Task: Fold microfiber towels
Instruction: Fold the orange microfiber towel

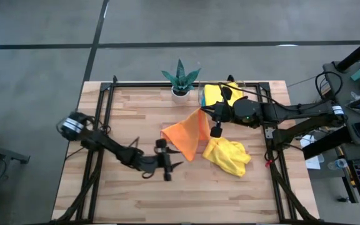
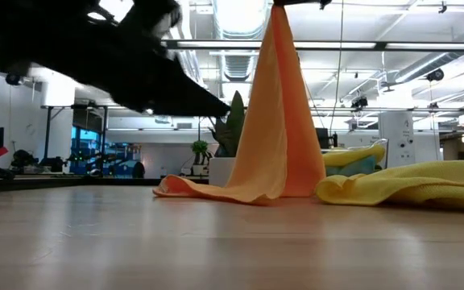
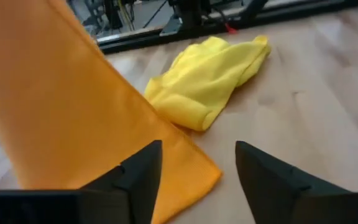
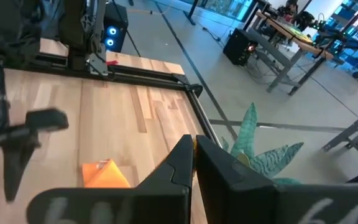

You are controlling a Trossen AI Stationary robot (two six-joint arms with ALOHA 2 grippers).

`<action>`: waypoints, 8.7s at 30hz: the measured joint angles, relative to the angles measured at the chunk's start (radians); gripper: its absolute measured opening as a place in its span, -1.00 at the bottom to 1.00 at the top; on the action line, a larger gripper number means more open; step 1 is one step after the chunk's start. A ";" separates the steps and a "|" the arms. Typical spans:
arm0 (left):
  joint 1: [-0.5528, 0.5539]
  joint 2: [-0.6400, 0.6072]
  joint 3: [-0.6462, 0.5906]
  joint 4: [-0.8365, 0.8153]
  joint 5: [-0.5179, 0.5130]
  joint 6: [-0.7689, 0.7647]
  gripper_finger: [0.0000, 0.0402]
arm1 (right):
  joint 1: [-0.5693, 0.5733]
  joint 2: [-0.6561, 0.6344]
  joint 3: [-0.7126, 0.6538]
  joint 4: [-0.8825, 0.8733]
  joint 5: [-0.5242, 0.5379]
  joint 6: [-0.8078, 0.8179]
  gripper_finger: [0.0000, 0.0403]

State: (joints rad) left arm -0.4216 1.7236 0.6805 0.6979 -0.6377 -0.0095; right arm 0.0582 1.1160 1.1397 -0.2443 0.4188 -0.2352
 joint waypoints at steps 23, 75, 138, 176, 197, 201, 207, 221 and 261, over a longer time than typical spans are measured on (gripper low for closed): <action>0.111 0.315 0.173 -0.009 0.234 -0.064 -0.06 | 0.000 0.000 -0.003 -0.007 0.000 -0.008 -0.96; 0.113 -0.931 -0.127 -0.227 -0.239 0.356 -1.00 | -0.032 -0.067 -0.048 0.119 -0.063 -0.097 -0.96; -0.259 -0.528 -0.122 -0.731 0.425 -0.746 -1.00 | 0.203 0.088 -0.367 -0.006 -0.561 0.487 -0.96; -0.259 -0.556 -0.125 -1.272 0.160 -1.118 -1.00 | 0.085 0.241 -0.367 -0.015 -0.131 0.460 -0.96; -0.258 -0.556 -0.124 -1.265 0.206 -1.137 -0.63 | 0.085 0.245 -0.367 -0.017 -0.093 0.478 -0.96; -0.258 -0.556 -0.124 -1.265 0.186 -1.137 -0.37 | 0.085 0.246 -0.367 -0.014 -0.093 0.482 -0.95; -0.258 -0.561 -0.124 -1.266 0.212 -1.137 -0.09 | 0.085 0.239 -0.367 -0.013 -0.092 0.474 -0.77; -0.258 -0.623 -0.079 -1.256 0.229 -1.137 -0.03 | 0.085 0.229 -0.287 -0.087 -0.078 0.459 -0.16; -0.245 -0.107 0.006 -0.539 0.485 -0.944 -0.93 | 0.085 0.226 -0.293 0.151 -0.096 0.289 -0.79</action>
State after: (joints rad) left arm -0.6670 1.6169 0.6866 0.1589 -0.1524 -0.9539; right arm 0.1436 1.3422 0.8467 -0.0933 0.3229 0.0543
